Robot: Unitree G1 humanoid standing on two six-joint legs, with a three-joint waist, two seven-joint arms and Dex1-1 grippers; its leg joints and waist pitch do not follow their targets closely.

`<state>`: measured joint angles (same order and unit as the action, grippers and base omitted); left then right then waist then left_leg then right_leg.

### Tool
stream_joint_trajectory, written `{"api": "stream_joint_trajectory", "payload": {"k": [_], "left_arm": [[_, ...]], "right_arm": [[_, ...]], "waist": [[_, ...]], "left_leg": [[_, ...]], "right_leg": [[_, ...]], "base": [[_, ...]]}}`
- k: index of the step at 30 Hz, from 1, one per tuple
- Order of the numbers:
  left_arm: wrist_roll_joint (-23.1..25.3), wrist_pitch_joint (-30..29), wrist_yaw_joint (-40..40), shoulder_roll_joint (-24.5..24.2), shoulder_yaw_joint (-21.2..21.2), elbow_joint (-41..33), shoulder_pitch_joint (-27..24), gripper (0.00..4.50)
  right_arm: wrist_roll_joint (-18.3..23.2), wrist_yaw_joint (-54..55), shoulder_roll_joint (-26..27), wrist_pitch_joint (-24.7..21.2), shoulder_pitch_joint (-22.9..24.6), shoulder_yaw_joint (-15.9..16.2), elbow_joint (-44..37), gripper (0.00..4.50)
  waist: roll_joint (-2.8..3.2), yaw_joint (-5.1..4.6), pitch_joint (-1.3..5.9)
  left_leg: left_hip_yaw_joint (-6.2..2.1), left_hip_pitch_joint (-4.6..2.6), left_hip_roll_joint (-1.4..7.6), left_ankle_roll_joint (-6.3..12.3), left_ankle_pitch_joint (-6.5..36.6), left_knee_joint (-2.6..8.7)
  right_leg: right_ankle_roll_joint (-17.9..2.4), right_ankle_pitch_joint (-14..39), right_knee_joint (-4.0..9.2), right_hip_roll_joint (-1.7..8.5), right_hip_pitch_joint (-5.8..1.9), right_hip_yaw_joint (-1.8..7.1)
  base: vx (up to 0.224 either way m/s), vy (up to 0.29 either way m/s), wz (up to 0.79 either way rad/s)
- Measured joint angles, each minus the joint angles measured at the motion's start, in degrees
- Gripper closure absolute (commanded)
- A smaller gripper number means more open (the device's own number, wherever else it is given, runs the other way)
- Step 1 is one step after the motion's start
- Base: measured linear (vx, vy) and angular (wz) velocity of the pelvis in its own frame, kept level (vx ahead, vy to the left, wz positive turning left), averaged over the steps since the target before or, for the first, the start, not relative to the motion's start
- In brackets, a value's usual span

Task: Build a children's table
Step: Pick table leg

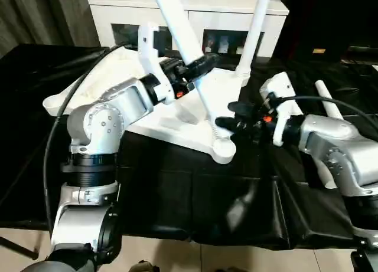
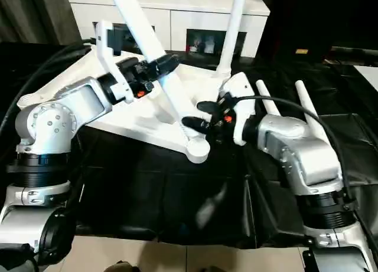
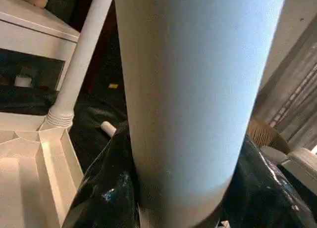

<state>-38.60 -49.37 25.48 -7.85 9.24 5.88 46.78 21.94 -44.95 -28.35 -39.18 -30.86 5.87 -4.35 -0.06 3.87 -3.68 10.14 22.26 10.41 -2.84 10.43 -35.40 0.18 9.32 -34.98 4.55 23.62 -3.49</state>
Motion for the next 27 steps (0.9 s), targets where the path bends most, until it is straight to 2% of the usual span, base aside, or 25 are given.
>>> {"api": "stream_joint_trajectory", "payload": {"k": [3, 7, 10, 12, 14, 18, 21, 23, 25, 27], "left_arm": [[0.00, -0.04, 0.01, 0.04, -0.21, 0.00, -0.12, 2.62], [0.17, 0.71, 0.02, 0.08, -0.59, 0.17, -0.12, 2.62], [1.44, 2.26, 0.67, -0.05, -1.46, 1.16, 0.19, 2.62], [2.88, 3.56, 1.81, -1.38, -2.64, 2.25, 1.04, 2.62], [3.54, 4.05, 2.08, -2.06, -2.82, 2.82, 2.20, 2.62], [3.49, 4.31, 3.12, -3.13, -2.81, 2.69, 2.99, 2.62], [4.07, 5.36, 4.29, -3.33, -3.87, 2.58, 2.99, 2.62], [4.85, 6.39, 4.42, -3.00, -4.85, 2.52, 2.99, 2.62], [6.00, 7.86, 4.52, -2.50, -6.22, 2.16, 2.98, 2.62], [7.09, 8.49, 4.97, -2.77, -7.49, 2.12, 2.93, 2.62]], "right_arm": [[-0.38, -0.48, -0.67, 1.16, -0.01, 0.91, 0.23, 1.71], [-0.81, -0.55, -1.05, 1.82, -0.33, 1.30, 0.54, 1.71], [-1.65, -0.19, -0.86, 2.09, -0.50, 1.29, 0.85, 1.71], [-1.90, 1.41, 1.05, 3.31, -0.49, 0.65, 1.32, 1.71], [-1.33, 3.33, 3.32, 3.52, -0.49, -0.63, 2.01, 1.42], [0.40, 5.15, 4.74, 3.47, -0.43, -2.50, 2.08, 1.16], [1.94, 5.66, 5.70, 3.11, 0.05, -4.14, 1.37, 0.90], [3.98, 5.74, 6.85, 2.30, 0.18, -6.46, 0.89, 0.85], [6.94, 5.77, 7.78, 1.09, 0.58, -8.66, 0.81, 0.47], [8.69, 5.74, 7.93, 0.15, 1.10, -9.84, 0.60, 0.47]], "waist": [[0.00, -0.08, 0.00], [-0.49, -0.34, -0.11], [-0.55, -0.41, -0.09], [-0.21, -0.46, -0.13], [0.07, -0.53, -0.04], [0.77, -0.46, 0.01], [0.71, -0.39, -0.02], [0.05, -0.35, -0.06], [-1.14, -0.22, -0.14], [-1.59, -0.22, -0.12]], "left_leg": [[0.00, 0.01, 0.00, 0.01, 0.00, -0.03], [0.00, 0.00, 0.04, 0.01, -0.01, -0.03], [0.01, 0.00, 0.04, 0.01, -0.01, -0.09], [-0.03, 0.01, 0.03, 0.01, 0.00, -0.14], [-0.03, -0.01, 0.02, 0.01, 0.00, -0.14], [-0.06, -0.02, 0.02, 0.00, 0.00, -0.14], [-0.07, -0.01, 0.05, 0.00, 0.00, -0.13], [0.00, -0.08, 0.05, 0.01, -0.01, -0.10], [-0.02, -0.08, 0.22, -0.04, -0.03, -0.10], [0.02, -0.08, 0.24, -0.05, -0.04, -0.14]], "right_leg": [[0.00, 0.00, 0.00, 0.00, 0.00, 0.00], [0.00, 0.00, -0.04, -0.01, 0.00, -0.01], [-0.04, -0.02, -0.02, -0.01, -0.01, 0.00], [-0.08, -0.06, -0.01, -0.02, -0.02, -0.02], [-0.10, -0.07, -0.03, -0.01, -0.02, -0.02], [-0.11, -0.07, -0.02, -0.01, -0.06, -0.04], [-0.11, -0.07, -0.04, -0.02, -0.07, -0.06], [-0.10, -0.07, -0.14, 0.00, -0.07, -0.03], [-0.09, -0.06, -0.13, -0.05, -0.07, -0.15], [-0.11, -0.08, -0.09, -0.06, -0.09, -0.14]], "base": [[0.000, 0.000, 0.00], [0.000, 0.000, 0.00], [0.000, 0.000, 0.00], [0.000, 0.000, 0.00], [0.000, 0.000, 0.00], [0.000, 0.000, 0.00], [0.000, 0.000, 0.00], [0.000, 0.000, 0.00], [0.000, 0.000, 0.00], [0.000, 0.000, 0.00]]}}
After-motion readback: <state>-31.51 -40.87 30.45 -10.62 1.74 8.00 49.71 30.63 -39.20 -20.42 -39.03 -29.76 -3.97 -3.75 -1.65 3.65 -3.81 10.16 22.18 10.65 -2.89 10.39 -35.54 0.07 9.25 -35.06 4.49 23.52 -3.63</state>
